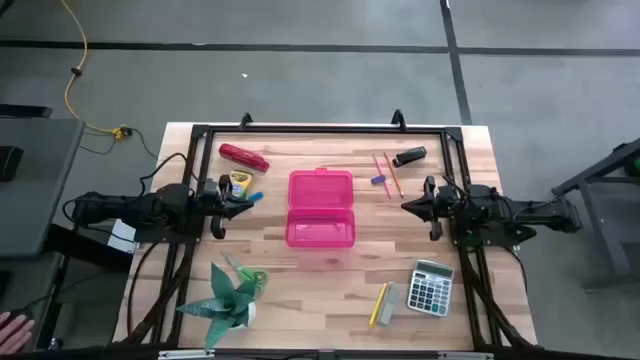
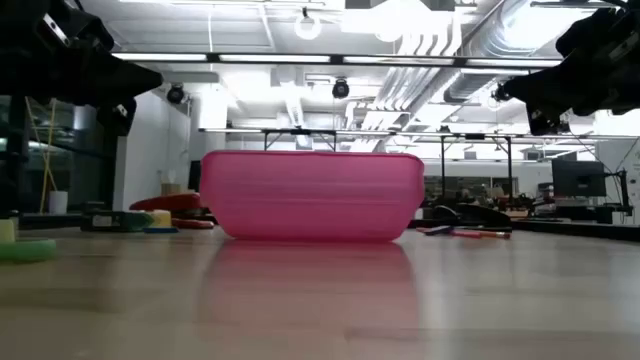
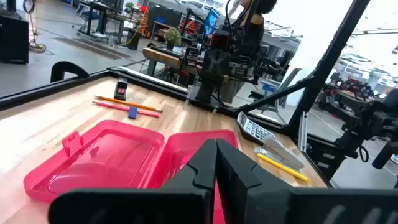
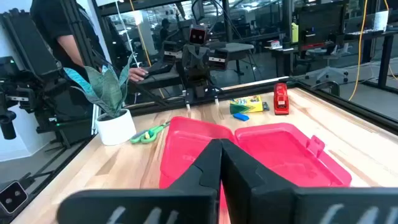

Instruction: Pack school essentials

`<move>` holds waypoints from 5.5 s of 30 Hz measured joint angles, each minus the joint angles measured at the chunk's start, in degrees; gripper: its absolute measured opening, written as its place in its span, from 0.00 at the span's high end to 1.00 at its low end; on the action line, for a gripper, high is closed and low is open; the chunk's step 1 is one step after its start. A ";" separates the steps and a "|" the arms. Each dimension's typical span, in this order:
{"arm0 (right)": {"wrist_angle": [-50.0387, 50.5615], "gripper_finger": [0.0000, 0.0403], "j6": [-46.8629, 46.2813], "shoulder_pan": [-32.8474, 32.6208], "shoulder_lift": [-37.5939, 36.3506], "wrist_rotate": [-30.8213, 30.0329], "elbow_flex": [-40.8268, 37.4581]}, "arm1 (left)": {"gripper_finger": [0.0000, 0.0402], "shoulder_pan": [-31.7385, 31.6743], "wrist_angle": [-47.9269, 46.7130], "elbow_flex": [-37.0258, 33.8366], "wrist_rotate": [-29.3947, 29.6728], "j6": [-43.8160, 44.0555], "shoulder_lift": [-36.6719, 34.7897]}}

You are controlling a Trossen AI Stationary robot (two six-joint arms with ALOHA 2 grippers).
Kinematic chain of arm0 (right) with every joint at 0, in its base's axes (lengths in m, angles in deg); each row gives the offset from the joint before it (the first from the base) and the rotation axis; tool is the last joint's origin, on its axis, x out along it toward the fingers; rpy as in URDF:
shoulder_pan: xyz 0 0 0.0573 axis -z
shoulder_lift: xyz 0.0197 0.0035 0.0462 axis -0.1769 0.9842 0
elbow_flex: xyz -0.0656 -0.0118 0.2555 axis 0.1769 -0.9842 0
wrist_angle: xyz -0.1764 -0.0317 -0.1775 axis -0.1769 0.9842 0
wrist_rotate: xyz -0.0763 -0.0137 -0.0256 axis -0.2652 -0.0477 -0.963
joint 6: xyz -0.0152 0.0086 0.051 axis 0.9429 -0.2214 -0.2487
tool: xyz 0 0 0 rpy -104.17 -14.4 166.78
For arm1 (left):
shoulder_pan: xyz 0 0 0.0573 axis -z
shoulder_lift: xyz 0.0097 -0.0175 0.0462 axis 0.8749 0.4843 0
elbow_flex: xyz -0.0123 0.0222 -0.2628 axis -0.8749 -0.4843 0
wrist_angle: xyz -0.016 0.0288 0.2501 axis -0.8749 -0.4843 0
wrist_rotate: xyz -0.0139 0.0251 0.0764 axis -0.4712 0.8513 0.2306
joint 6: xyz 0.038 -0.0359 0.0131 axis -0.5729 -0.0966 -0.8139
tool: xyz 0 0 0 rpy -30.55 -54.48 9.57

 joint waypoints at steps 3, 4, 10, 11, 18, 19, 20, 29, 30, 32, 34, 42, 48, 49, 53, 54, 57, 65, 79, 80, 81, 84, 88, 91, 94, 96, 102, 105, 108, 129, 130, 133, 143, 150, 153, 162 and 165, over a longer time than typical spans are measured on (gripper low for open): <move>0.00 1.00 0.00 0.00 0.02 0.00 0.00 | 1.00 0.00 -0.01 0.00 -0.02 0.00 0.00; 0.00 1.00 0.00 0.01 0.01 0.00 -0.01 | 1.00 -0.01 0.00 0.00 -0.01 0.00 -0.01; 0.00 1.00 0.00 0.00 0.02 0.00 -0.02 | 1.00 0.00 0.00 0.00 -0.02 0.00 0.00; 0.01 1.00 0.00 0.00 0.01 0.00 -0.01 | 1.00 -0.01 0.01 0.00 -0.02 0.00 -0.01; 0.02 1.00 0.00 0.02 0.02 0.00 -0.02 | 1.00 0.00 0.01 0.00 -0.02 0.00 0.00; 0.02 1.00 0.00 0.02 0.02 0.00 -0.02 | 1.00 0.01 0.01 0.00 -0.01 0.00 -0.01; 0.01 1.00 0.00 0.01 0.00 0.00 -0.01 | 1.00 0.00 0.00 0.01 -0.02 0.01 0.00; 0.00 1.00 0.00 0.01 0.01 0.00 0.00 | 1.00 0.00 0.01 0.00 0.00 0.00 0.00; 0.01 1.00 0.00 0.02 0.01 0.00 0.00 | 1.00 -0.01 0.00 0.01 -0.01 0.02 -0.01; 0.00 1.00 0.00 0.00 0.00 0.00 0.00 | 1.00 0.01 0.01 0.00 -0.02 0.00 -0.01; 0.01 1.00 0.00 0.01 0.00 0.00 -0.01 | 1.00 0.01 0.01 0.00 -0.02 0.01 0.00; 0.00 1.00 0.00 0.02 0.00 0.00 -0.02 | 1.00 0.00 0.00 0.00 -0.02 0.00 0.01; 0.02 1.00 0.00 0.01 0.01 0.00 -0.02 | 1.00 -0.01 0.00 0.01 -0.02 0.01 -0.01; 0.00 1.00 0.00 0.02 0.00 0.00 -0.02 | 1.00 0.00 0.01 0.00 -0.02 0.01 0.00; 0.02 1.00 0.00 0.01 0.01 0.00 -0.01 | 1.00 0.00 -0.01 0.00 -0.01 0.00 -0.01; 0.01 1.00 0.00 0.01 0.01 0.00 -0.02 | 1.00 0.00 0.00 0.00 -0.01 0.00 -0.01; 0.00 1.00 0.00 0.02 0.01 0.00 0.00 | 1.00 0.01 0.01 0.00 -0.01 0.01 -0.01; 0.00 1.00 0.00 0.00 0.00 0.00 -0.02 | 1.00 0.01 0.00 0.00 -0.01 0.01 0.00; 0.00 1.00 0.00 0.00 0.00 0.00 -0.02 | 1.00 0.00 0.00 0.01 -0.01 0.00 -0.01; 0.02 1.00 0.00 0.00 0.00 0.00 -0.02 | 1.00 0.00 0.00 0.01 -0.01 0.00 0.00; 0.02 1.00 0.00 0.02 0.00 0.00 0.00 | 1.00 0.00 0.01 0.02 0.00 0.00 -0.01; 0.02 1.00 0.00 0.00 0.01 0.00 0.00 | 1.00 0.00 0.01 0.00 -0.01 0.00 0.00; 0.00 1.00 0.00 0.02 0.00 0.00 0.00 | 1.00 -0.01 0.01 0.00 -0.02 0.01 -0.01; 0.02 1.00 0.00 0.00 0.00 0.00 0.00 | 1.00 0.00 0.00 0.00 0.00 0.00 0.00; -0.01 1.00 0.00 0.01 0.01 0.00 -0.01 | 1.00 -0.01 0.01 0.00 -0.02 0.02 0.00; -0.54 1.00 0.00 0.01 0.00 -0.02 -0.07 | 1.00 0.01 0.01 0.00 -0.01 0.00 0.00; -16.70 1.00 -1.53 0.00 0.04 -4.09 -0.07 | 1.00 -0.01 0.01 0.01 -0.01 0.02 0.01; -32.26 1.00 -1.10 0.02 -0.01 -9.98 -0.07 | 1.00 0.00 -0.01 0.00 -0.01 0.00 -0.01; -43.57 1.00 3.02 0.02 -0.02 -17.73 -0.07 | 1.00 0.01 0.01 0.02 0.00 0.00 0.01; -48.95 1.00 3.36 0.03 6.43 -26.53 0.43 | 1.00 -3.83 20.09 10.87 7.64 11.21 8.70; -48.95 1.00 3.38 0.04 7.91 -26.48 1.38 | 1.00 -4.42 17.78 13.41 6.43 10.51 10.88; -48.26 1.00 5.25 0.04 13.40 -25.46 6.27 | 1.00 -6.43 10.02 20.97 2.53 7.64 17.47; -15.03 1.00 7.54 0.04 31.76 -31.26 27.65 | 1.00 -12.46 -3.54 33.45 -2.27 6.05 27.05; 11.55 0.97 -12.55 2.67 40.13 -44.24 37.20 | 1.00 -13.10 -3.49 33.51 -1.74 5.99 27.05; 26.06 0.90 -21.14 7.04 44.53 -40.19 40.64 | 1.00 -13.08 -3.49 33.51 -0.76 5.97 27.06; 39.16 0.54 -32.34 20.01 61.09 -18.97 43.19 | 1.00 -13.08 -3.49 33.51 0.35 5.98 27.05; 39.42 0.49 -34.57 22.95 67.12 -13.11 43.17 | 1.00 -13.08 -3.49 33.48 0.35 5.98 27.07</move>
